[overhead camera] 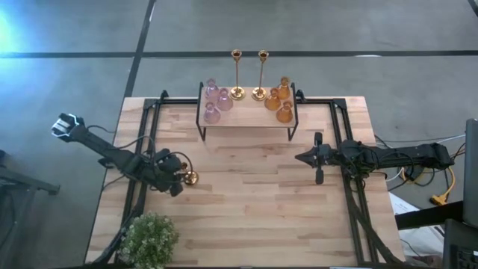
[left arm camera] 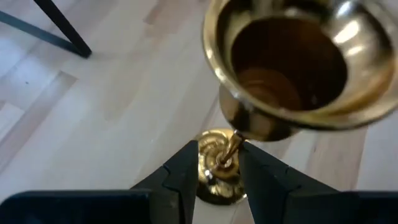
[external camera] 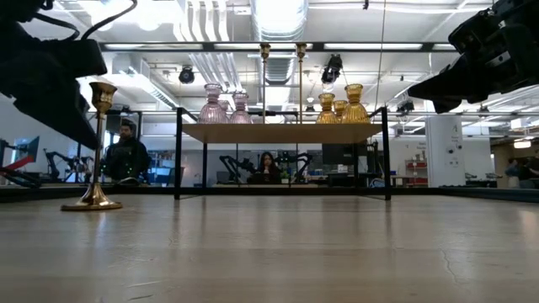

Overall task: Pick & Place candle stick holders
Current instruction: Put the golden metal candle holder on the shelf

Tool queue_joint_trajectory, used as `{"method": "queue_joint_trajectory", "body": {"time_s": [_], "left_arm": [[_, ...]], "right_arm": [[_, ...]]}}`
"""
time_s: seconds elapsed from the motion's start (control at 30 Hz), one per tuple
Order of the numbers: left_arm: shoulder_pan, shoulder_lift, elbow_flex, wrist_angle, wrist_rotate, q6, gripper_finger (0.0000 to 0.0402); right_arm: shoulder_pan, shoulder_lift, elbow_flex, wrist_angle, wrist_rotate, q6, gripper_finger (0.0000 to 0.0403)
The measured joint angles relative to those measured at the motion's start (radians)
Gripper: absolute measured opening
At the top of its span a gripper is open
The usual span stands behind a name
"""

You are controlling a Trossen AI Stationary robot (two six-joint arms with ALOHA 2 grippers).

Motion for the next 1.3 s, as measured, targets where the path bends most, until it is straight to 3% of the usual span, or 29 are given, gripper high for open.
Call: {"method": "queue_joint_trajectory", "body": {"time_s": [0.43,0.53,0.67,0.93,1.1,1.3], "left_arm": [[0.000,0.000,0.000,0.064,-0.044,0.005,0.0113],[0.000,0.000,0.000,0.066,-0.077,-0.002,0.0091],[0.000,0.000,0.000,0.070,-0.124,-0.016,0.0026],[0.001,0.002,0.017,0.181,-0.132,-0.071,0.0020],[0.019,0.060,0.096,0.308,-0.130,0.070,0.0020],[0.123,0.263,0.320,0.338,-0.095,0.302,0.0020]], "right_arm": [[0.000,0.000,0.000,0.000,0.000,0.000,0.0009],[0.000,0.000,0.000,0.000,0.000,0.000,0.0009],[0.000,0.000,0.000,0.000,0.000,0.000,0.0009],[0.000,0.000,0.000,0.000,0.000,0.000,0.0009],[0.000,0.000,0.000,0.000,0.000,0.000,0.0009],[0.000,0.000,0.000,0.000,0.000,0.000,0.0009]]}}
